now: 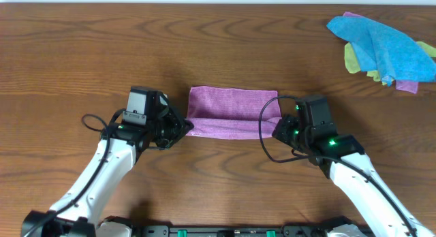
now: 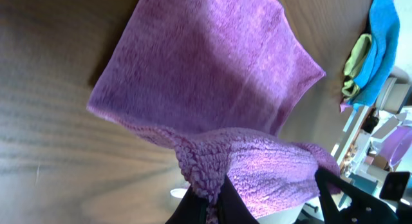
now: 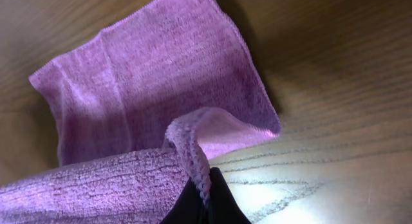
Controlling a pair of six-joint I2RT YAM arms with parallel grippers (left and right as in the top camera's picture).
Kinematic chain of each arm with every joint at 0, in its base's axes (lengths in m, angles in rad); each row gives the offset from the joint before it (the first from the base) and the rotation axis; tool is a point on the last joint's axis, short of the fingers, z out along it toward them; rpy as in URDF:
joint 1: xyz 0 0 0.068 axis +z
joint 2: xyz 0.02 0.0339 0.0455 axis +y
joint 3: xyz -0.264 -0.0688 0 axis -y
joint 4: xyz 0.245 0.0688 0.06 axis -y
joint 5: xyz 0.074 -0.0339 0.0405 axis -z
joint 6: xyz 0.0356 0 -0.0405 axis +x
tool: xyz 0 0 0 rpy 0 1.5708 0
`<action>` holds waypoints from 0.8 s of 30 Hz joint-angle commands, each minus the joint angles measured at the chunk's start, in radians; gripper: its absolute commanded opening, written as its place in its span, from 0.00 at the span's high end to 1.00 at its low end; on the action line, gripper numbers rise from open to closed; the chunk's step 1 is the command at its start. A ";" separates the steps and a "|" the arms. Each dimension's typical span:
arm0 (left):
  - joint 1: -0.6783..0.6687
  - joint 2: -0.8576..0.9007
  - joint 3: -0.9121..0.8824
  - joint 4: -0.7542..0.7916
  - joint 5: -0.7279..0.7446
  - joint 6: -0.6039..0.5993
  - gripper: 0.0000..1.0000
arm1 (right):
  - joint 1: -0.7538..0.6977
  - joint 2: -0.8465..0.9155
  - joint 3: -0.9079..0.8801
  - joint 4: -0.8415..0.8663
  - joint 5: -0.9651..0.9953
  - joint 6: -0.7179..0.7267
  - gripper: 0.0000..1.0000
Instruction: Fold the cloth
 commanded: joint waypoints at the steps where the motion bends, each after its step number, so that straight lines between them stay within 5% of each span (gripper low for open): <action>1: 0.010 0.022 0.027 0.032 -0.048 0.017 0.94 | -0.014 -0.010 0.010 0.021 0.070 -0.010 0.99; 24: 0.011 0.193 0.191 0.041 -0.156 0.074 0.94 | -0.042 0.191 0.090 0.211 0.093 -0.079 0.99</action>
